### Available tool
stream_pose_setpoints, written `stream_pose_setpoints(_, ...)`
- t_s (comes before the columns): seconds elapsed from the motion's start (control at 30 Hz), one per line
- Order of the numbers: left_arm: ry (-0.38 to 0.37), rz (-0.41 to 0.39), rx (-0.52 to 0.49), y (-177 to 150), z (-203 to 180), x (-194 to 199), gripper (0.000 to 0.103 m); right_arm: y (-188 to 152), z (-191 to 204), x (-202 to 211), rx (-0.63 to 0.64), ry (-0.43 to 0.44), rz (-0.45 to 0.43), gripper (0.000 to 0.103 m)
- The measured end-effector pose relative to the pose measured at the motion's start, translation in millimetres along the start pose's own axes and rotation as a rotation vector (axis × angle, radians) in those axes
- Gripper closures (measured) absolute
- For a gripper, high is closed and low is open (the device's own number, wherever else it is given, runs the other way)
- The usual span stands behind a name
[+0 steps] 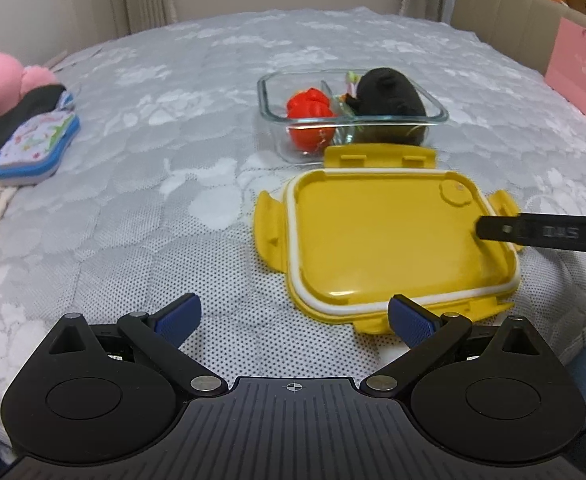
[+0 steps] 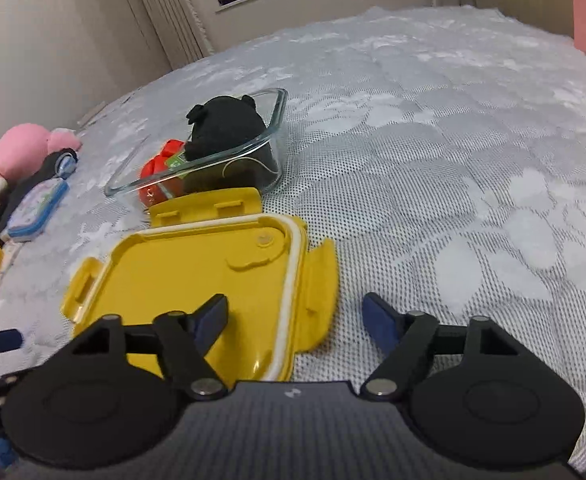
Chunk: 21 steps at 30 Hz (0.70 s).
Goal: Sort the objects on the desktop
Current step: 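Grasp the yellow lid's edge with the right tool and lift it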
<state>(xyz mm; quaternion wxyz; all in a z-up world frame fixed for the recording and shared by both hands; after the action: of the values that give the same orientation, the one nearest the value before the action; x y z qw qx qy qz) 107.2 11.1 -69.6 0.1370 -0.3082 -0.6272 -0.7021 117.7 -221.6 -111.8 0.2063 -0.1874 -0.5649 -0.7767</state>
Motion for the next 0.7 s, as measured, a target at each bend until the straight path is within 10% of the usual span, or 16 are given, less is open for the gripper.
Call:
stream_pose_setpoints(0.1,-0.008,-0.017,-0.012,3.9,-6.1,4.5,0.001,4.2,0.0,-0.7,0.014,-0.023,-0.02,0.076)
stream_pose_setpoints(0.27,-0.017,-0.045,-0.047,9.6,-14.5,12.2,0.001,24.7,0.7,21.6,-0.083,0.079,-0.044,0.09)
stream_pose_setpoints(0.7,-0.001,-0.202,-0.123,27.8,-9.9,57.4,0.001,78.7,109.3,70.5,0.242,0.119,-0.159,0.09)
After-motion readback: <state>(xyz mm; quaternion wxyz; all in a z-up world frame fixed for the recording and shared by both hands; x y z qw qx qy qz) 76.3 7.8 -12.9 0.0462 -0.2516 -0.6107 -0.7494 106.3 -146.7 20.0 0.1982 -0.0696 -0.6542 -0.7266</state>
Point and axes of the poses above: each gripper's, at about its wrist camera, not at the fingertips, and x roughly against the way its jaws point, z to its left, y to its top, the point moved 8 cm from there along -x, roughly the way its jaws point, and after that the axes turned 12 degrees about -z, right-handed, at the moved point
